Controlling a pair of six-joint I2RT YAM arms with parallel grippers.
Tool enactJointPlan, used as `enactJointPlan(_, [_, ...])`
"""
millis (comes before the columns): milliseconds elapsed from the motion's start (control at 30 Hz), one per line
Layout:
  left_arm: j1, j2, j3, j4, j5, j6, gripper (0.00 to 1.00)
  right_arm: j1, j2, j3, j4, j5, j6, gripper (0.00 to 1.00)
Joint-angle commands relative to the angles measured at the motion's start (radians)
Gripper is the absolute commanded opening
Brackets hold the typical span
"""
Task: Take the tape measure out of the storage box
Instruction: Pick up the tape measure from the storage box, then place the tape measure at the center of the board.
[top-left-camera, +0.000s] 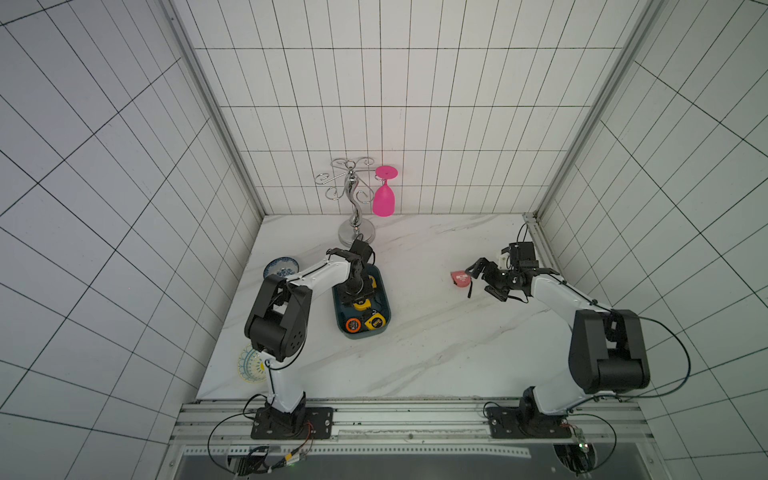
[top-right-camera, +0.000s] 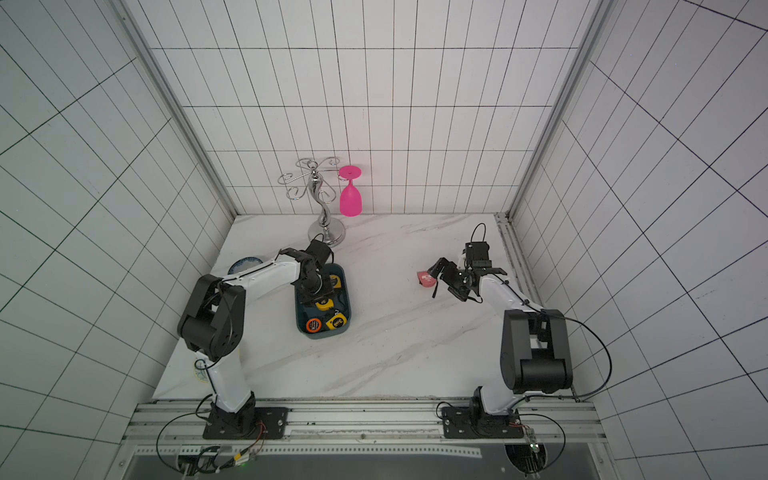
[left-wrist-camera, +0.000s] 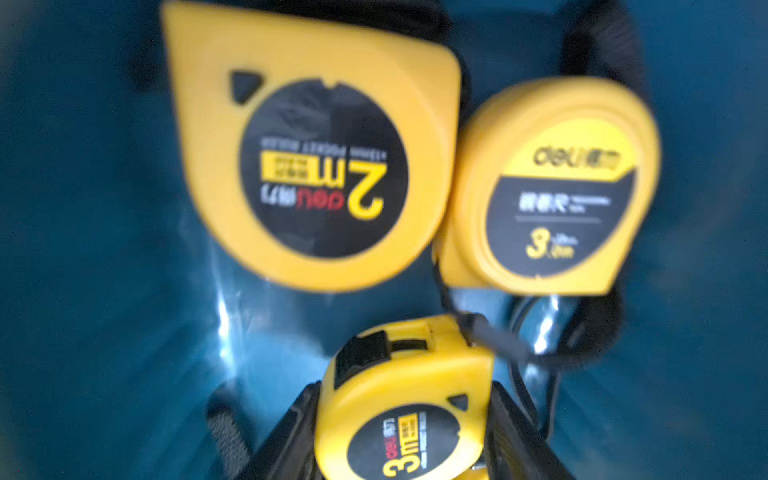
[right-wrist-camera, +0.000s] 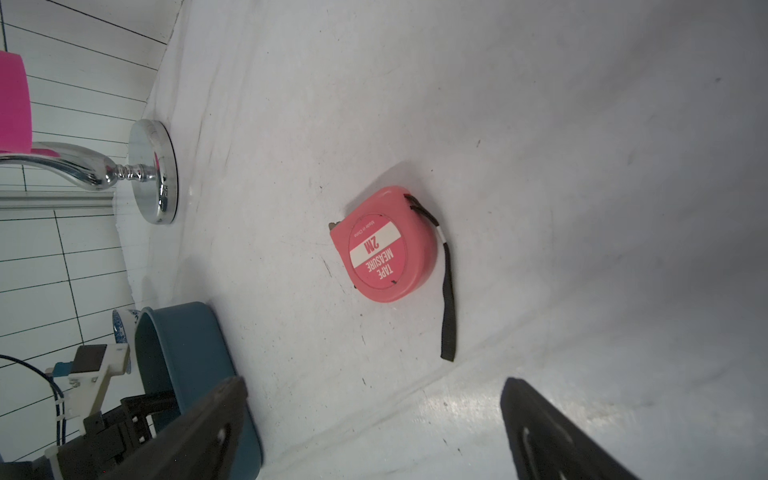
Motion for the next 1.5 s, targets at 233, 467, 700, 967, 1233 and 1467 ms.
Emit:
enactJointPlan(233, [-0.029, -0.235, 0.054, -0.041, 0.030, -0.063, 0.00, 0.169, -0.075, -0.058, 0.115, -0.051, -0.006, 0.99])
enactJointPlan(467, [-0.067, -0.303, 0.112, -0.008, 0.064, -0.158, 0.00, 0.307, -0.125, -0.074, 0.251, 0.010, 0.053, 0.99])
enactJointPlan(700, [-0.111, -0.308, 0.109, 0.109, 0.062, -0.288, 0.00, 0.411, -0.162, -0.110, 0.396, 0.079, 0.107, 0.99])
enactJointPlan(967, [-0.137, -0.269, 0.097, 0.239, 0.071, -0.407, 0.00, 0.506, -0.155, -0.113, 0.501, 0.142, 0.114, 0.98])
enactJointPlan(1233, [-0.155, -0.256, 0.058, 0.330, 0.144, -0.493, 0.00, 0.538, -0.124, -0.105, 0.591, 0.147, 0.094, 0.93])
enactJointPlan(1467, [-0.164, -0.248, 0.051, 0.369, 0.189, -0.527, 0.00, 0.555, -0.086, -0.107, 0.671, 0.129, 0.100, 0.83])
